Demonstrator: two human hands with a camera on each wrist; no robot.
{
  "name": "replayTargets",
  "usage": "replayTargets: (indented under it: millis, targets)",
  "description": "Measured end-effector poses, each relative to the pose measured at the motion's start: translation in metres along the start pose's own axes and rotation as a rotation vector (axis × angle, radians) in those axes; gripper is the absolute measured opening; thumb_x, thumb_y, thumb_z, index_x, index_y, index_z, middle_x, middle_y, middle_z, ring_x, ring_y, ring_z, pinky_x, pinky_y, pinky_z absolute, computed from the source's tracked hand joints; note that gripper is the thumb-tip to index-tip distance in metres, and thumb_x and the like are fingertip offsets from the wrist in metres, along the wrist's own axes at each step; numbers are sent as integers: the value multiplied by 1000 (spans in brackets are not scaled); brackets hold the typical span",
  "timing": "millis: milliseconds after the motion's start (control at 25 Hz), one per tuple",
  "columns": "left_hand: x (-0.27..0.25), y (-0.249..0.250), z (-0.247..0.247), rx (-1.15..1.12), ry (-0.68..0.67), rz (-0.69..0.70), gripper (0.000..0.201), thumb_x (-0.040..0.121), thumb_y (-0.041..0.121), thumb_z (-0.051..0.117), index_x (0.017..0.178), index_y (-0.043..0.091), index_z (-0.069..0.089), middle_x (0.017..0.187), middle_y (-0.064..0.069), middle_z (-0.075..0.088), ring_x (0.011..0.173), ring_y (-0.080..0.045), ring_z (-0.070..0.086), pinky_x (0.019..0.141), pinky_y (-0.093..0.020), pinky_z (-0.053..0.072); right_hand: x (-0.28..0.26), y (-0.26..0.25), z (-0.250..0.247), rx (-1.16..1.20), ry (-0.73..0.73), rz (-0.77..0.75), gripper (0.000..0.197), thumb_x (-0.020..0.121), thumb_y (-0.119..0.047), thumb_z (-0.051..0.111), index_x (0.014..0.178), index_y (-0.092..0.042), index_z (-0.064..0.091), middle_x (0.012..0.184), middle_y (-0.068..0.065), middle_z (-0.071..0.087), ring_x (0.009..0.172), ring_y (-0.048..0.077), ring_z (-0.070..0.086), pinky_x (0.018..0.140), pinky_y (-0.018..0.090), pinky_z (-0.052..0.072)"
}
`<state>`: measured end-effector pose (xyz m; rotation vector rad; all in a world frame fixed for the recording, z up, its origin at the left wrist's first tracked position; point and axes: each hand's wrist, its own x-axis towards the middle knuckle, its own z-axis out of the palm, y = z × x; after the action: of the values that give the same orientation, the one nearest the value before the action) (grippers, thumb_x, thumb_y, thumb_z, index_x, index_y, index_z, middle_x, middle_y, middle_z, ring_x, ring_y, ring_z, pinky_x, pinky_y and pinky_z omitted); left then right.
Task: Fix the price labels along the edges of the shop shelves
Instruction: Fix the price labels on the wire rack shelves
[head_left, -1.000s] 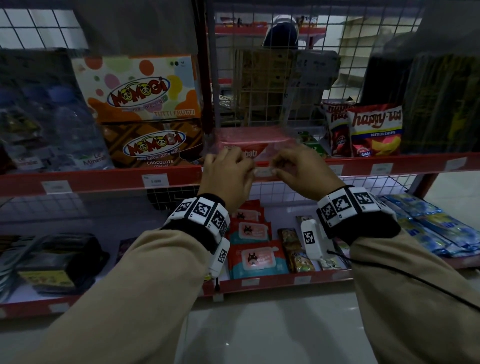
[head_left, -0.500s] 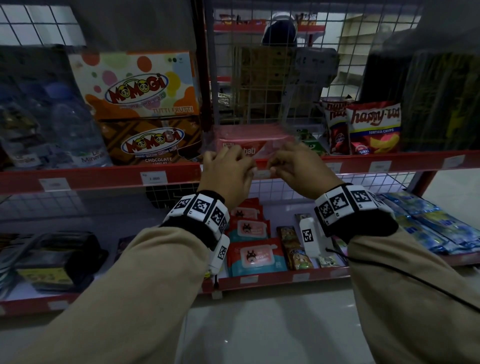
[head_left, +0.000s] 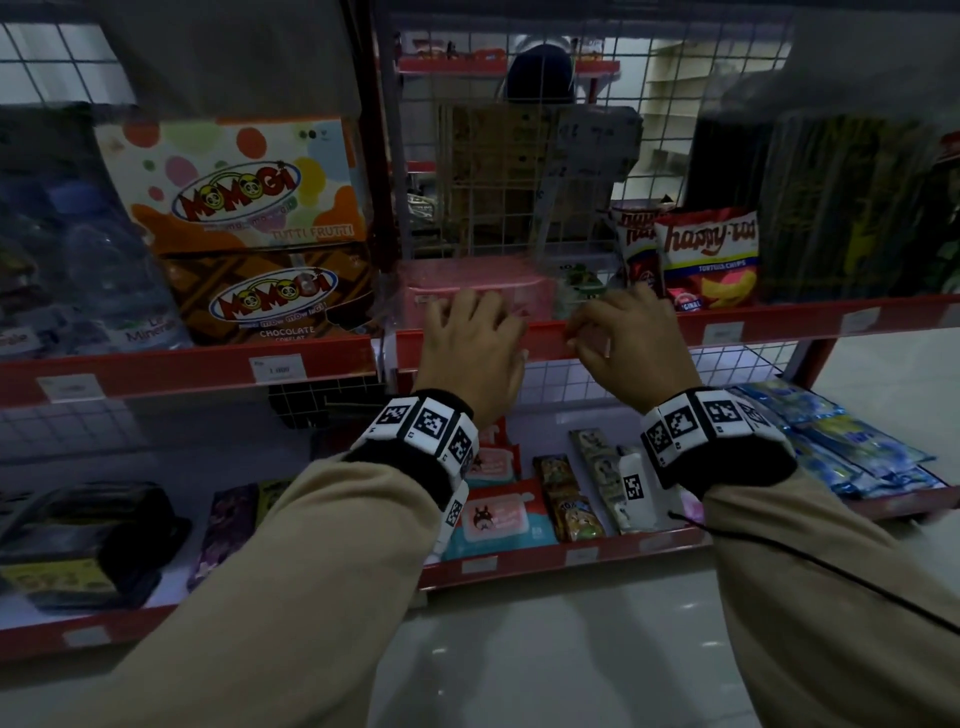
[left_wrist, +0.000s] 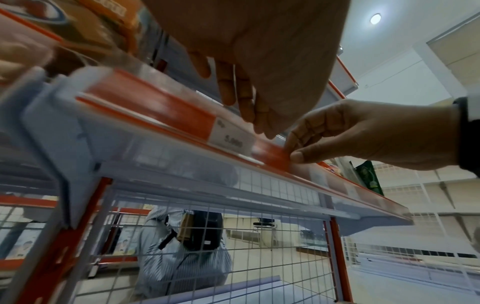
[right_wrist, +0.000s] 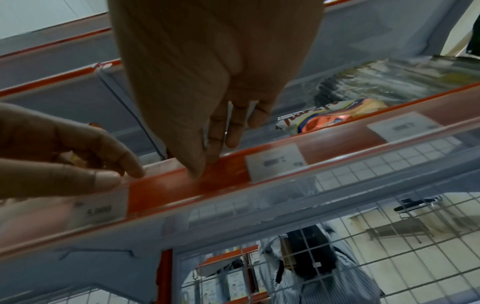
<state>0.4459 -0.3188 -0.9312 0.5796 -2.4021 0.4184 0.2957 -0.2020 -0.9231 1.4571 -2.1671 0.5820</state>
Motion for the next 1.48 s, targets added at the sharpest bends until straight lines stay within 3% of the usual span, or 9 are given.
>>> replayTargets:
  millis: [200, 480, 600, 800, 1040, 1160, 1240, 1360, 1480]
  targets:
    - [21, 38, 7, -39, -41, 48, 33, 89, 39, 50, 114, 20, 59, 115, -4, 51, 111, -27, 42, 91, -42, 30, -7, 30, -5, -7, 75, 8, 11, 82, -18, 69, 92, -13, 69, 91, 10, 61, 93, 34, 51, 79, 41, 37]
    - [38, 60, 20, -98, -55, 46, 28, 91, 25, 49, 117, 21, 58, 121, -1, 51, 111, -25, 41, 86, -37, 27, -6, 48, -3, 65, 32, -33, 19, 80, -8, 69, 98, -4, 67, 97, 17, 60, 93, 34, 50, 74, 32, 35]
    - [39, 60, 22, -98, -27, 34, 25, 90, 19, 51, 114, 20, 59, 118, -2, 54, 109, -27, 44, 83, -37, 27, -6, 52, -7, 81, 18, -36, 20, 82, -13, 69, 101, -6, 66, 100, 14, 62, 97, 32, 52, 77, 34, 38]
    - [38, 65, 26, -79, 1, 22, 25, 89, 14, 49, 111, 18, 59, 112, -3, 56, 105, -28, 46, 81, -37, 28, -1, 56, -10, 96, -42, -76, 26, 82, -16, 68, 107, -9, 63, 103, 10, 63, 98, 26, 48, 75, 27, 30]
    - [36, 66, 27, -71, 31, 29, 22, 84, 10, 53, 103, 16, 62, 104, -5, 60, 98, -28, 50, 78, -38, 33, 1, 56, -5, 27, -144, -57, 21, 86, -17, 63, 105, -9, 64, 107, 15, 54, 104, 30, 44, 86, 34, 34]
    - [37, 66, 29, -94, -14, 4, 24, 87, 17, 49, 109, 18, 58, 111, -3, 56, 103, -27, 47, 83, -38, 32, 4, 56, -11, 264, -88, 36, 10, 84, -12, 66, 94, -13, 65, 101, 9, 57, 96, 24, 54, 86, 40, 47]
    - [38, 66, 30, -118, -23, -23, 24, 90, 22, 46, 112, 18, 56, 114, -3, 54, 104, -26, 45, 86, -38, 31, 4, 55, -15, 445, 13, 93, 9, 84, -6, 66, 89, -13, 64, 90, 2, 65, 86, 16, 61, 81, 34, 53]
    - [38, 68, 31, -185, 18, -61, 27, 96, 30, 39, 115, 17, 54, 112, -3, 56, 102, -25, 45, 85, -37, 30, 2, 50, -15, 679, 163, 174, 16, 84, -4, 67, 98, -9, 61, 89, 0, 65, 85, 12, 64, 76, 22, 54]
    - [41, 68, 31, -296, 32, -116, 36, 98, 36, 37, 123, 15, 51, 116, -5, 59, 106, -26, 46, 87, -38, 28, -1, 46, -9, 897, 151, 234, 25, 83, -1, 69, 105, -6, 59, 93, 4, 65, 86, 11, 64, 76, 21, 55]
